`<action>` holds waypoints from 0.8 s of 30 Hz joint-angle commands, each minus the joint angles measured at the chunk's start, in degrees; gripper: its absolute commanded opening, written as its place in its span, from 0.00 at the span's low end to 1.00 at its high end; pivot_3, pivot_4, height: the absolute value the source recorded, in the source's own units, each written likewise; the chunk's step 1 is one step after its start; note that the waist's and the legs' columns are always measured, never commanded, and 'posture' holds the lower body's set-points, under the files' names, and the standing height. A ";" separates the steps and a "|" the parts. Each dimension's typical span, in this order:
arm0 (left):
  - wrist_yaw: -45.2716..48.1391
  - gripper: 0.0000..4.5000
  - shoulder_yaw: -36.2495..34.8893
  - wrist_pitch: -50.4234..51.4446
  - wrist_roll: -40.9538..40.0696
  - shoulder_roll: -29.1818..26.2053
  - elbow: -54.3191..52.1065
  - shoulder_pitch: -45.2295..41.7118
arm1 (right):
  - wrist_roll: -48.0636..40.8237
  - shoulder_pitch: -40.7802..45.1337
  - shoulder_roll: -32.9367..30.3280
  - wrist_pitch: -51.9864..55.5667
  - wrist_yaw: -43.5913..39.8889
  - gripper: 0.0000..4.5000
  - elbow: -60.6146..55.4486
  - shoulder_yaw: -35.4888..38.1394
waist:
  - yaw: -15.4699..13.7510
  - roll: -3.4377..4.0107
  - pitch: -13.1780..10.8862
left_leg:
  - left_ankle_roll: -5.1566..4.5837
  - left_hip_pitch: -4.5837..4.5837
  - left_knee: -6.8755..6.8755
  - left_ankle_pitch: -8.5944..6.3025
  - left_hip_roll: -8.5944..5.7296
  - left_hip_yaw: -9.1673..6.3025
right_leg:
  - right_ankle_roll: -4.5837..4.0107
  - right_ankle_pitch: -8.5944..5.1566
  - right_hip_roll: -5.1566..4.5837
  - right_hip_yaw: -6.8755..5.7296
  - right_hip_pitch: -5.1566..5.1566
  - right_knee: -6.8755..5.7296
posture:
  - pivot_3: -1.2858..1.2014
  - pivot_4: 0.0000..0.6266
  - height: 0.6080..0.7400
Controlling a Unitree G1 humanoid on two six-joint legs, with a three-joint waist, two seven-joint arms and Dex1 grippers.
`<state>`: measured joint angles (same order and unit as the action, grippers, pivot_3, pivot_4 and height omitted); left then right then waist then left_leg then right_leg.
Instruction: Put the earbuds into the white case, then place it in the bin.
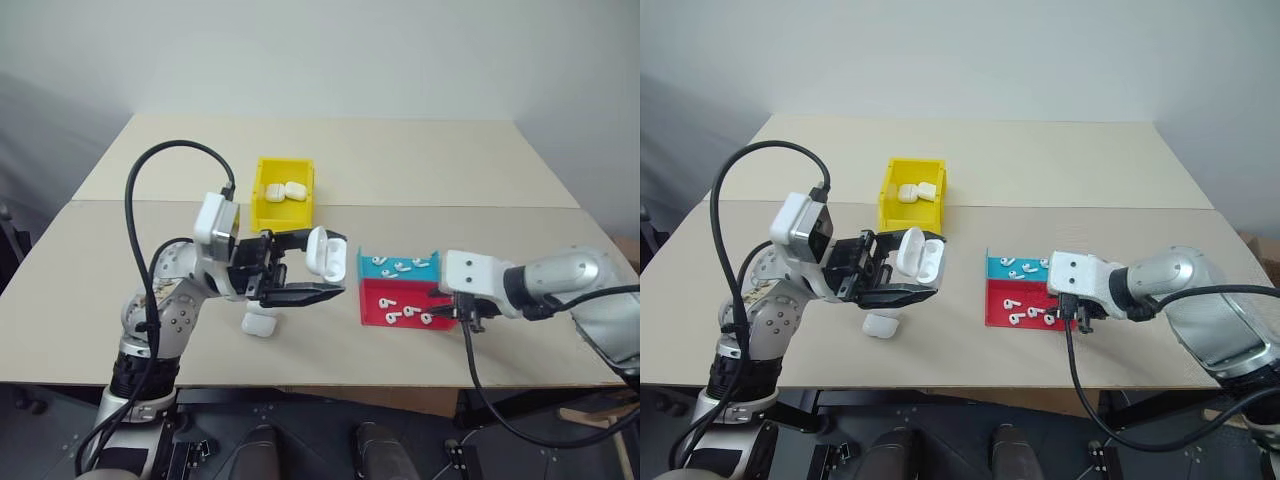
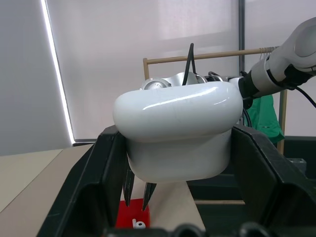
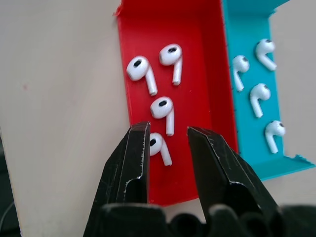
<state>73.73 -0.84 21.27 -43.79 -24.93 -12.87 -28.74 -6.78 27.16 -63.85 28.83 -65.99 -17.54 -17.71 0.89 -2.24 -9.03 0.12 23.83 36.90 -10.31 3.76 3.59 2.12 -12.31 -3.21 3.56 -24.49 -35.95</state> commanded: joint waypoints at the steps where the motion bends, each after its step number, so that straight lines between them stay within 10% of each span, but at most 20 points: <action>1: -0.53 0.63 0.11 -1.36 -0.16 0.22 -2.61 0.23 | 5.63 2.76 -0.44 -9.21 -4.22 0.33 5.17 -2.75 | 0.05 0.00 0.00 | 0.00 0.00 0.00 0.00 0.00 0.01 | 0.00 0.00 0.00 0.00 0.00 0.00 | 0.52 0.24 1.00; 14: -4.15 0.63 -0.60 -0.57 -1.02 0.09 -6.51 3.01 | 13.09 7.35 5.07 -25.89 -11.08 0.33 18.06 -5.00 | -0.04 0.00 0.00 | 0.00 -0.01 0.00 0.00 0.00 0.02 | 0.00 0.00 0.00 0.00 -0.01 -0.02 | 0.52 0.24 1.00; 20: -4.96 0.63 -0.80 -0.42 -1.34 -0.59 -7.38 3.40 | 14.18 7.61 6.63 -27.22 -11.93 0.67 19.39 -4.23 | -0.02 0.00 0.00 | 0.00 -0.01 0.00 0.00 0.01 0.03 | 0.00 0.00 0.01 0.00 0.00 -0.03 | 0.52 0.24 1.00; 24: -5.43 0.63 -0.79 -0.60 -1.23 -0.82 -7.56 3.49 | 15.11 8.02 8.10 -27.62 -11.71 0.67 20.80 -4.35 | 0.02 0.00 0.00 | 0.00 -0.03 0.00 0.00 0.00 0.03 | 0.00 0.00 0.01 0.00 0.00 -0.03 | 0.52 0.24 1.00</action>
<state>68.63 -0.83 21.38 -44.17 -25.41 -18.43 -24.95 8.12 33.53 -55.77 2.22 -77.44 3.40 -23.31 0.91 -2.23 -9.03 0.13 23.81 36.90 -10.31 3.76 3.62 2.12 -12.30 -3.20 3.56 -24.48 -35.98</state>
